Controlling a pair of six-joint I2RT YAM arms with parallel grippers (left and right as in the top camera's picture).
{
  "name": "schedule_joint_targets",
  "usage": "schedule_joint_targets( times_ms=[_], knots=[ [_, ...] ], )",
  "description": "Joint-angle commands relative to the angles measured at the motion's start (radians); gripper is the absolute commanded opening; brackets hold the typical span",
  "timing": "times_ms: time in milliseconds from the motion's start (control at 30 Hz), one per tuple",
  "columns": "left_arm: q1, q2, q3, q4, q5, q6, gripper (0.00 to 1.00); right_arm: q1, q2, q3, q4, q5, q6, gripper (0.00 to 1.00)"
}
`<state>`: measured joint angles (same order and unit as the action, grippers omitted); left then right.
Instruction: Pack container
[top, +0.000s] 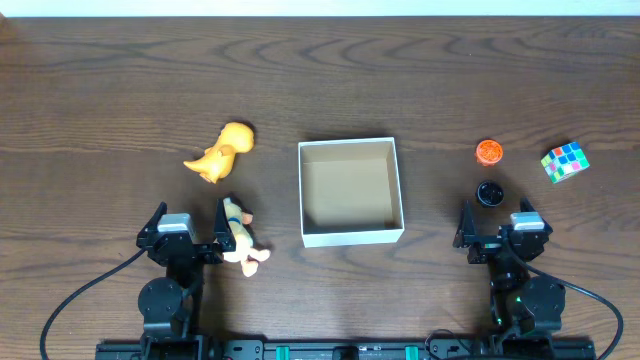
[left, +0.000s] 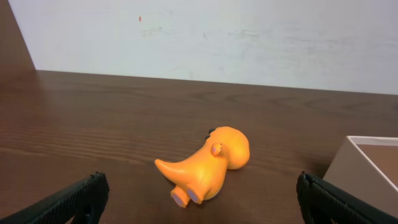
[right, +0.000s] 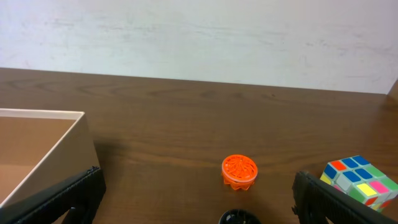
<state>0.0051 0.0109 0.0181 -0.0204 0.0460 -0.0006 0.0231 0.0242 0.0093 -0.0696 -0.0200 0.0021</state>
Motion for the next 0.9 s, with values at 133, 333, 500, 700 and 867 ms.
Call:
schedule_joint_targets(
  times_ms=[133, 333, 500, 700, 867],
  knots=[
    [-0.003, -0.005, -0.014, -0.021, -0.004, -0.002, 0.98, 0.006, -0.005, -0.004, -0.001, -0.007, -0.003, 0.99],
    [-0.003, -0.005, -0.014, -0.047, -0.005, -0.002, 0.98, 0.006, -0.005, -0.004, -0.001, -0.007, 0.005, 0.99],
    [-0.003, 0.002, -0.014, -0.046, -0.005, -0.002, 0.98, 0.006, -0.005, -0.004, -0.001, -0.007, 0.005, 0.99],
    [-0.003, 0.002, -0.014, -0.047, -0.003, -0.008, 0.98, 0.006, -0.005, -0.004, -0.001, -0.007, 0.013, 0.99],
    [-0.003, 0.018, -0.013, -0.046, -0.003, -0.112, 0.98, 0.006, 0.009, -0.004, -0.003, -0.004, 0.080, 0.99]
  ],
)
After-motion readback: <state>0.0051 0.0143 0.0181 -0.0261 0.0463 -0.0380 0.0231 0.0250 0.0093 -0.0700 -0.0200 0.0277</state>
